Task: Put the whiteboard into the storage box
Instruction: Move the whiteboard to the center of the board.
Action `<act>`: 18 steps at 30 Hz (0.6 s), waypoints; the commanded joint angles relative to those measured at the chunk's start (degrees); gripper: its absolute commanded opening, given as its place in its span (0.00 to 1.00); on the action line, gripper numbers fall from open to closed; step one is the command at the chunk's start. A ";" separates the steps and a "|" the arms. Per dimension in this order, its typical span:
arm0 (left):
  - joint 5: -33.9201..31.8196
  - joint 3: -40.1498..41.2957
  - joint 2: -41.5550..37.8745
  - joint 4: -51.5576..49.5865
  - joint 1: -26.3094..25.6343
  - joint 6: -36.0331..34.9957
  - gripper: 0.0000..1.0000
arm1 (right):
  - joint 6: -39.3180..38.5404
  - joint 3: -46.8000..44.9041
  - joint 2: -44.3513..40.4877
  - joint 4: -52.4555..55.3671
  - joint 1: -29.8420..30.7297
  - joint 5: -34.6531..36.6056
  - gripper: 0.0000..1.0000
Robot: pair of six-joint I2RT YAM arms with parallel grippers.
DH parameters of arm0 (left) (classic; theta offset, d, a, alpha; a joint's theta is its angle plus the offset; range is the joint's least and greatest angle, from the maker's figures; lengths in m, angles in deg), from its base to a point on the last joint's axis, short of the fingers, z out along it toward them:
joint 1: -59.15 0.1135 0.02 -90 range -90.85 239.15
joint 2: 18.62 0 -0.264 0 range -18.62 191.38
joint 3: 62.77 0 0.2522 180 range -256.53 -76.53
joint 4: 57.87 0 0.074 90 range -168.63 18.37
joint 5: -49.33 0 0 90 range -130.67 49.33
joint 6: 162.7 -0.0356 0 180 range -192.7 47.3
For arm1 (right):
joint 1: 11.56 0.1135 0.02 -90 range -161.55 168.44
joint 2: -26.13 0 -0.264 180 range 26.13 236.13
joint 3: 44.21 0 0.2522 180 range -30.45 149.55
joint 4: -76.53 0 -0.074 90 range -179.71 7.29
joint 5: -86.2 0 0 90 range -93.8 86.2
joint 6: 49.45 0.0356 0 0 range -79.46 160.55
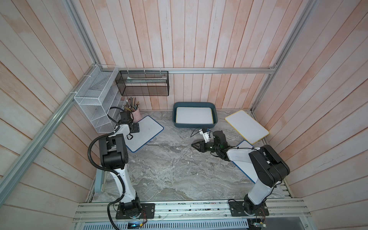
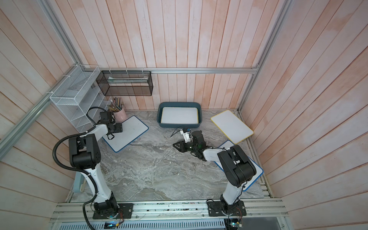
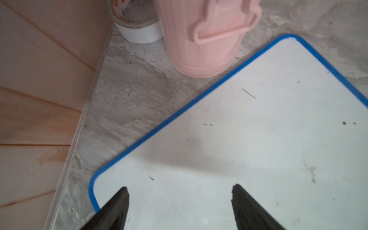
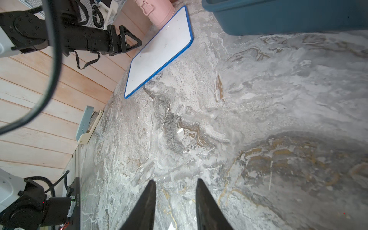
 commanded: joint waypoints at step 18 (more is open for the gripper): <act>11.71 -24.90 18.36 -7.96 5.02 -5.07 0.84 | -1.05 -0.13 0.91 -2.61 -0.03 1.86 0.35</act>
